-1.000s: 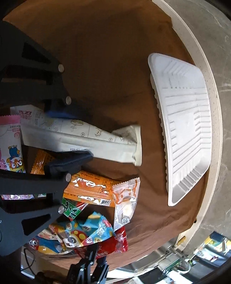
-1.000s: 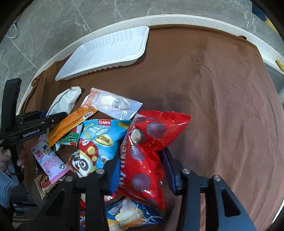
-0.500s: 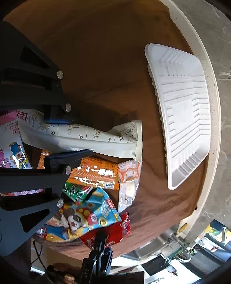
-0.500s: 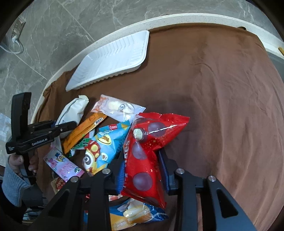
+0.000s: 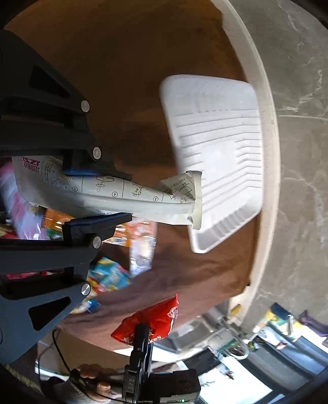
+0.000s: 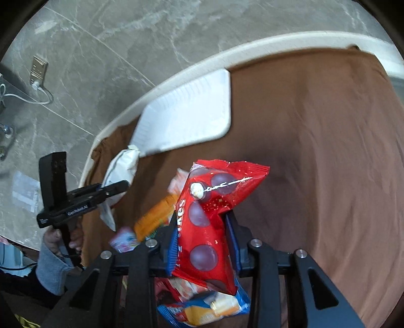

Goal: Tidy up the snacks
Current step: 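Carry both packets to the white tray and open both tools to drop them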

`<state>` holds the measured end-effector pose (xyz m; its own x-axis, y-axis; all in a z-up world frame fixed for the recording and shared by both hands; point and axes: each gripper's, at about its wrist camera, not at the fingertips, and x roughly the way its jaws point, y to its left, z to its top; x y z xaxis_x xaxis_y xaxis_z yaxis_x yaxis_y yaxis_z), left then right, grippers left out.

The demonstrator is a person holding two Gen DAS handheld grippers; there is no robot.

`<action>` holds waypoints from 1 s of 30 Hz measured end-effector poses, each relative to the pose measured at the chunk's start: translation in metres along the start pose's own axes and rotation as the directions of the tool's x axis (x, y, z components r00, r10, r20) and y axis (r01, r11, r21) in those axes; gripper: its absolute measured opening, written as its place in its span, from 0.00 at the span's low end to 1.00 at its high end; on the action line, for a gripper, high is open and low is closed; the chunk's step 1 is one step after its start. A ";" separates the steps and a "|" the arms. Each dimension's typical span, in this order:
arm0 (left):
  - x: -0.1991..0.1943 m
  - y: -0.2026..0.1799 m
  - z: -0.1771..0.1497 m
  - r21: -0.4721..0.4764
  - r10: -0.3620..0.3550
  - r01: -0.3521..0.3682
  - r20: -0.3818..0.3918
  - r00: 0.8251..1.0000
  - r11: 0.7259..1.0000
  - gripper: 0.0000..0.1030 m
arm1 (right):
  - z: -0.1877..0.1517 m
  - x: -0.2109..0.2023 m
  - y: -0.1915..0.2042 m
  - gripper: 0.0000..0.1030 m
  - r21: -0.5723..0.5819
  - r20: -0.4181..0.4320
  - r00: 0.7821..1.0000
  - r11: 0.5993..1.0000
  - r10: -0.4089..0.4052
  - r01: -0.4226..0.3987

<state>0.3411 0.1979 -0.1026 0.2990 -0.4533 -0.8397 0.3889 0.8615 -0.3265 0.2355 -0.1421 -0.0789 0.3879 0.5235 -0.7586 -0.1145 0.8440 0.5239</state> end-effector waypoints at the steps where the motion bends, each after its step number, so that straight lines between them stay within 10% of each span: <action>1: -0.004 0.002 0.007 -0.001 -0.001 0.002 0.013 1.000 1.000 0.21 | 0.008 -0.001 0.003 0.35 -0.008 0.003 1.000 1.000 0.013 -0.013; 10: -0.011 0.033 0.068 -0.056 0.013 -0.009 0.066 0.998 0.998 0.21 | 0.089 0.023 0.027 0.35 -0.066 0.018 0.997 0.995 0.082 -0.080; 30: 0.056 0.107 0.134 -0.188 0.136 -0.123 0.060 0.989 0.975 0.23 | 0.175 0.164 0.027 0.48 -0.153 -0.017 0.991 0.979 -0.136 0.132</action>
<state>0.5159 0.2341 -0.1268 0.4007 -0.3448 -0.8488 0.1789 0.9381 -0.2966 0.4560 -0.0544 -0.1212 0.3844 0.4056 -0.8293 -0.2009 0.9135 0.3537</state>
